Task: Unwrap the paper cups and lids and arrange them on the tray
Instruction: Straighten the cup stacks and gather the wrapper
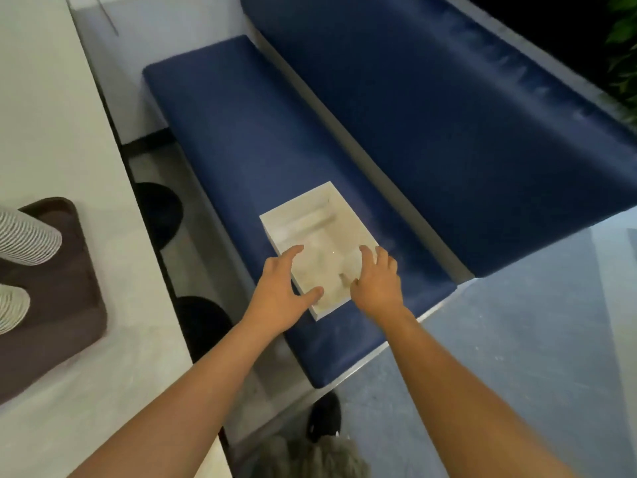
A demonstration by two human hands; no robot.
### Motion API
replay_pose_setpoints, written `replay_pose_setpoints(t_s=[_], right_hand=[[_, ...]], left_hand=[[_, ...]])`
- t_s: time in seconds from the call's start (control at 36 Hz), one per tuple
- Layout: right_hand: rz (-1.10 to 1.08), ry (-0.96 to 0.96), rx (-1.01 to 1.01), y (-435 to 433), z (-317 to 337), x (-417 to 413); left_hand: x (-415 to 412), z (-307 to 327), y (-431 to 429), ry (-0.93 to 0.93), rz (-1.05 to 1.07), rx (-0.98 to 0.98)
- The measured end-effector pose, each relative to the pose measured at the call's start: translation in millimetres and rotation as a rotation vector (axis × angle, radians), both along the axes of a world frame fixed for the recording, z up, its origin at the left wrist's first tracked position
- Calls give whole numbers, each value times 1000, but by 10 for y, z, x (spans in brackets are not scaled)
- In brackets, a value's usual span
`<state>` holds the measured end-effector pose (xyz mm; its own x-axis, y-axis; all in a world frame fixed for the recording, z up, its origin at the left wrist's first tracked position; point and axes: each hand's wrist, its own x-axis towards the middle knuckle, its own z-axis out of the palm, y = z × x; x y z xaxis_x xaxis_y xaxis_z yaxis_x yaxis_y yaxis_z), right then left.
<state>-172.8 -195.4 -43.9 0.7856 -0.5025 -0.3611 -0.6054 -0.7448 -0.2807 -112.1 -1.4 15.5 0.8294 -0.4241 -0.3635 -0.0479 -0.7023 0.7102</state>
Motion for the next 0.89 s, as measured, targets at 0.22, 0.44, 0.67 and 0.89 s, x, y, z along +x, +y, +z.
replay_pose_setpoints(t_s=[0.22, 0.44, 0.67, 0.89], right_hand=[[336, 218, -142, -355, -421, 416], [444, 354, -172, -443, -574, 621], [360, 232, -227, -432, -165, 561], [29, -203, 113, -182, 764, 102]], left_hand=[[140, -513, -292, 59, 20, 60], [179, -680, -421, 94, 34, 102], [104, -560, -385, 98, 89, 31], [-16, 79, -266, 210, 241, -227]])
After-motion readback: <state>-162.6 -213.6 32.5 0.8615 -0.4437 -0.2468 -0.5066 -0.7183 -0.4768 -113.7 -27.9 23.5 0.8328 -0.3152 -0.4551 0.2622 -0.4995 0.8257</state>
